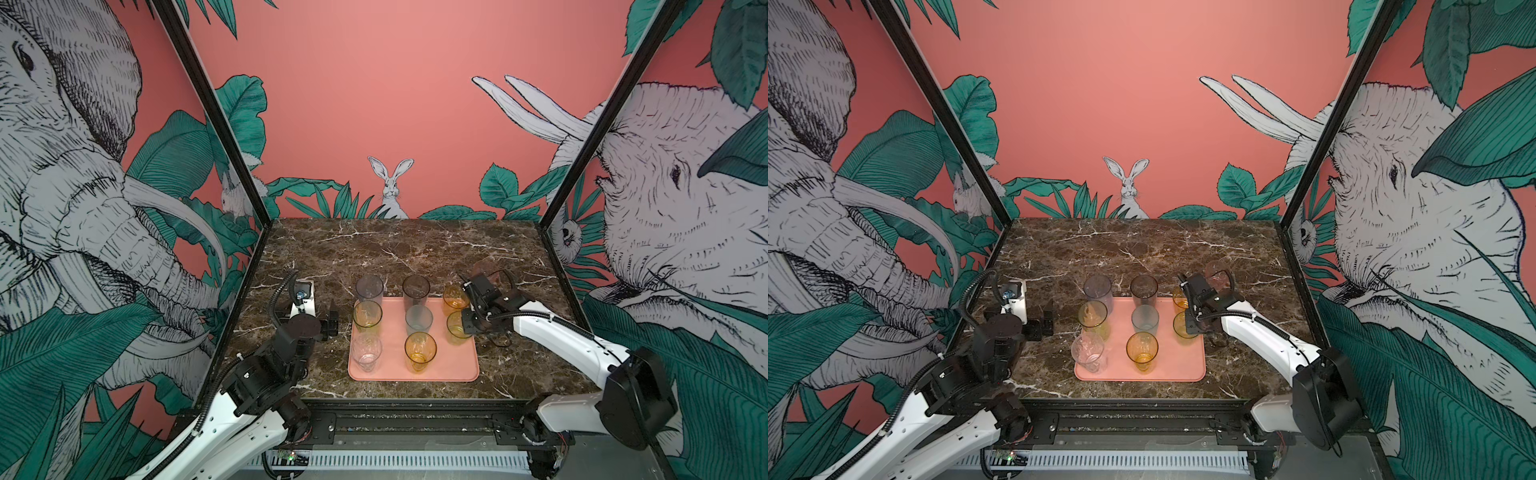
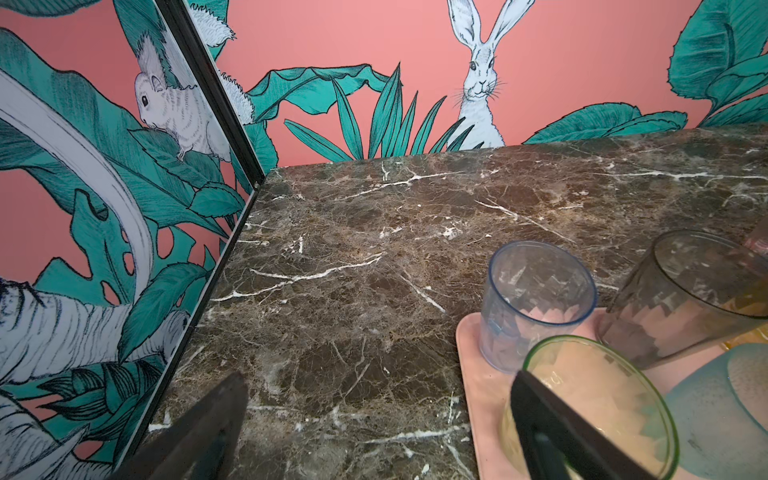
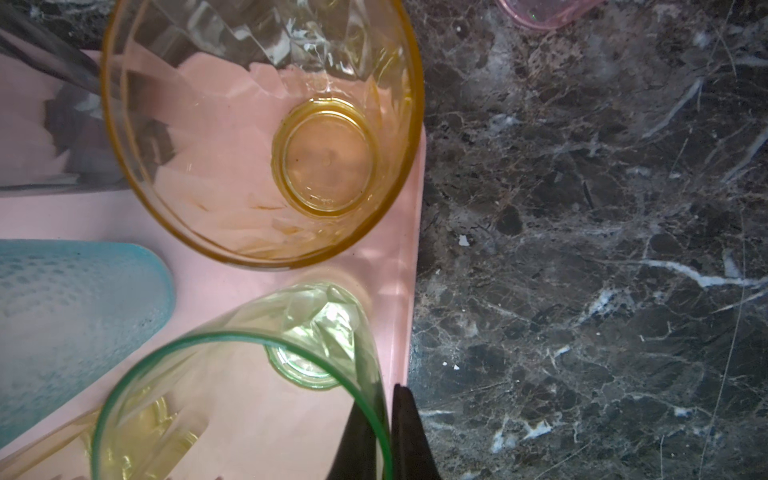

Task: Place the glasses into the tray

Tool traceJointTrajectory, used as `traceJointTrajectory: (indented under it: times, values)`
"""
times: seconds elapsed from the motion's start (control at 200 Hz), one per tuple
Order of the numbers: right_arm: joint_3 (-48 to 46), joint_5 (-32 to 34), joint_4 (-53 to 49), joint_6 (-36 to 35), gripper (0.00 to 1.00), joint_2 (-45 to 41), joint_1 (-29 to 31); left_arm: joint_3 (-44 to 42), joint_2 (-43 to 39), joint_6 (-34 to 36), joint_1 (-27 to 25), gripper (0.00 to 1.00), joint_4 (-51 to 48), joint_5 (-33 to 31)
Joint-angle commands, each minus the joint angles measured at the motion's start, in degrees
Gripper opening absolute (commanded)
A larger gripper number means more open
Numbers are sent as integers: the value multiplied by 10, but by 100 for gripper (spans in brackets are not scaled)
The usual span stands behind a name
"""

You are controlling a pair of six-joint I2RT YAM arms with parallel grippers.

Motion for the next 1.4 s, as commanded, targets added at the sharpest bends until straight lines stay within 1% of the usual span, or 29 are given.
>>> traceJointTrajectory:
  times: [0.0, 0.98, 1.09, 1.23, 1.396]
  values:
    - [-4, -1, 13, 0, 0, 5, -3, -6, 2, -5, 2, 99, 9, 0]
    - [3, -2, 29, -6, 0, 37, -7, -3, 3, -2, 3, 99, 8, 0]
    - [4, 0, 28, -6, 10, 35, -8, -3, 2, -2, 3, 99, 8, -1]
    - [8, -1, 24, -6, 16, 29, -7, -3, 4, -1, 2, 100, 10, 1]
    - [13, -2, 16, -5, 25, 20, -7, -1, 4, -2, 3, 99, 8, 3]
